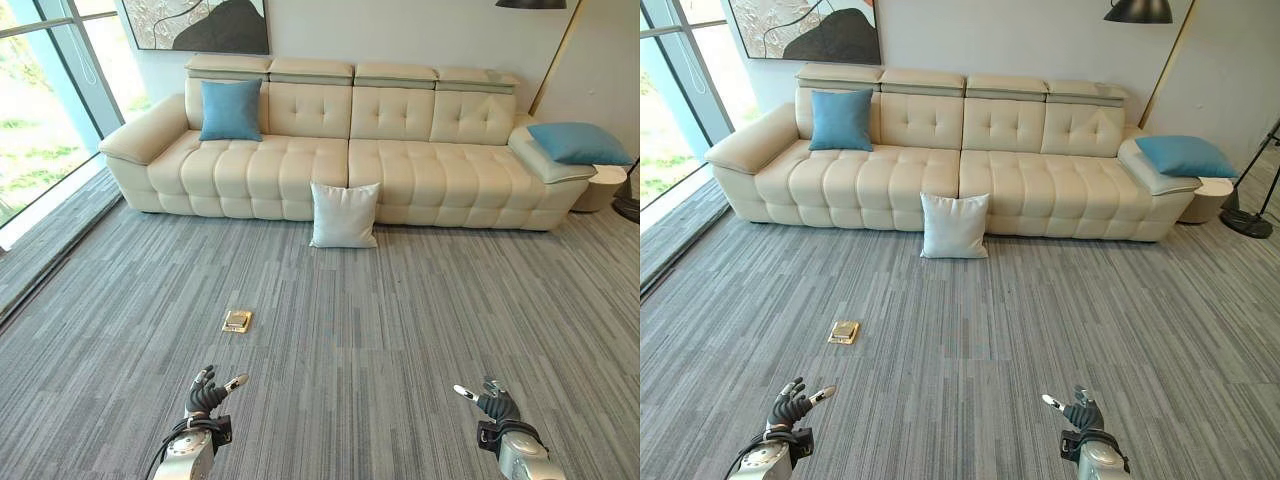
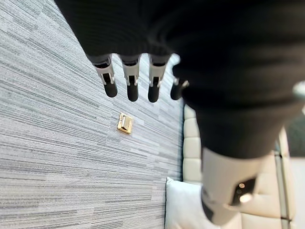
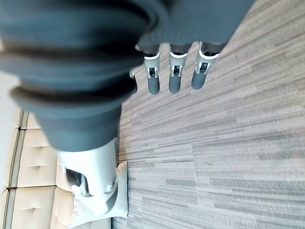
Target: Pick up all the scattered cushions and arrange them neatly on the sofa.
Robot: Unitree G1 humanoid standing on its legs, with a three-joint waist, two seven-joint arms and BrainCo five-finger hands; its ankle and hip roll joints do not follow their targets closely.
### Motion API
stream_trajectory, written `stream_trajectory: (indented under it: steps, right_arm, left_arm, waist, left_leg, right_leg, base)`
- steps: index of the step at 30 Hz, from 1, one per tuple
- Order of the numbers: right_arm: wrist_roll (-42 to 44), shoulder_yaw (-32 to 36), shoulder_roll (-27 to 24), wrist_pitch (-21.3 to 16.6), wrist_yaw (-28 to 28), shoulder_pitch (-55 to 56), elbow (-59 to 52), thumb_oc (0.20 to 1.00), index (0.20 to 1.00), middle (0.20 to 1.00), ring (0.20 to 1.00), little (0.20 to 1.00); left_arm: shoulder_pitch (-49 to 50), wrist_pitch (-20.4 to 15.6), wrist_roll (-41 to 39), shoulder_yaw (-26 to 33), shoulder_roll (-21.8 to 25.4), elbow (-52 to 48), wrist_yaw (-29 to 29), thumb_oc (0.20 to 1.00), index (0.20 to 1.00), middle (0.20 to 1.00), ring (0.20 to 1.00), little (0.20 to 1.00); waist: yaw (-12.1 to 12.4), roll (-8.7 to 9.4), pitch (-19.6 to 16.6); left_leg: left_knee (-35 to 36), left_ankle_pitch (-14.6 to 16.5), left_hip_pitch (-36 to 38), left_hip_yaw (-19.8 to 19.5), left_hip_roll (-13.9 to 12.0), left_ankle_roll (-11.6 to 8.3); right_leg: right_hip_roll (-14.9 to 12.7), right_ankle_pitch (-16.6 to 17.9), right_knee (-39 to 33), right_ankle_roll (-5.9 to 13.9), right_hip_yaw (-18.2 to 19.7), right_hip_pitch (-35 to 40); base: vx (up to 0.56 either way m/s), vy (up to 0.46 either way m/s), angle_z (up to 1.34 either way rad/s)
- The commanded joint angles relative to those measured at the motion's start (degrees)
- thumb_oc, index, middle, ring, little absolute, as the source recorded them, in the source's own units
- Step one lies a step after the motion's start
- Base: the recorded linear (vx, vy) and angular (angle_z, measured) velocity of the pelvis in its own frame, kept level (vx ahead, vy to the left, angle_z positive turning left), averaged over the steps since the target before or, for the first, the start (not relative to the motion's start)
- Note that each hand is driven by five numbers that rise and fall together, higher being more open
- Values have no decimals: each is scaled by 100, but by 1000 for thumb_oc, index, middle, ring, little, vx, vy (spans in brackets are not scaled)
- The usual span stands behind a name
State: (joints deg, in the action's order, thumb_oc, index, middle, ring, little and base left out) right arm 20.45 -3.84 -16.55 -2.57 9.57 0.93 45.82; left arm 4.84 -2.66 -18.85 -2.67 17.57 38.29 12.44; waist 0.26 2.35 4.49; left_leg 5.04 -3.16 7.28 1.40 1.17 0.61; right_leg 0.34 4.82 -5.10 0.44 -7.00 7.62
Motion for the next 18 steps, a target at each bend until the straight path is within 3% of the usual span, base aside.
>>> stream_trajectory:
  steps: [1, 18]
  right_arm:
    - [110, 84, -136, -284, 63, -263, -125, 1000, 1000, 1000, 1000, 1000]
    - [-24, 119, -199, -188, 88, -194, -158, 1000, 1000, 1000, 1000, 1000]
  left_arm:
    - [-255, -235, 147, -174, 38, -127, 40, 1000, 1000, 1000, 1000, 1000]
    - [-176, -123, 135, -188, 54, -95, -72, 1000, 1000, 1000, 1000, 1000]
  waist:
    - [-1, -55, 112]
    - [-17, -36, 136]
  left_leg:
    - [-4, 681, 239, 339, 93, -188]
    - [-4, 694, 221, 353, 82, -176]
  right_leg:
    - [-23, -942, 10, 345, -81, 248]
    - [-19, -944, 10, 363, -89, 224]
  base:
    - [-2, 2, 5]
    - [-1, 0, 1]
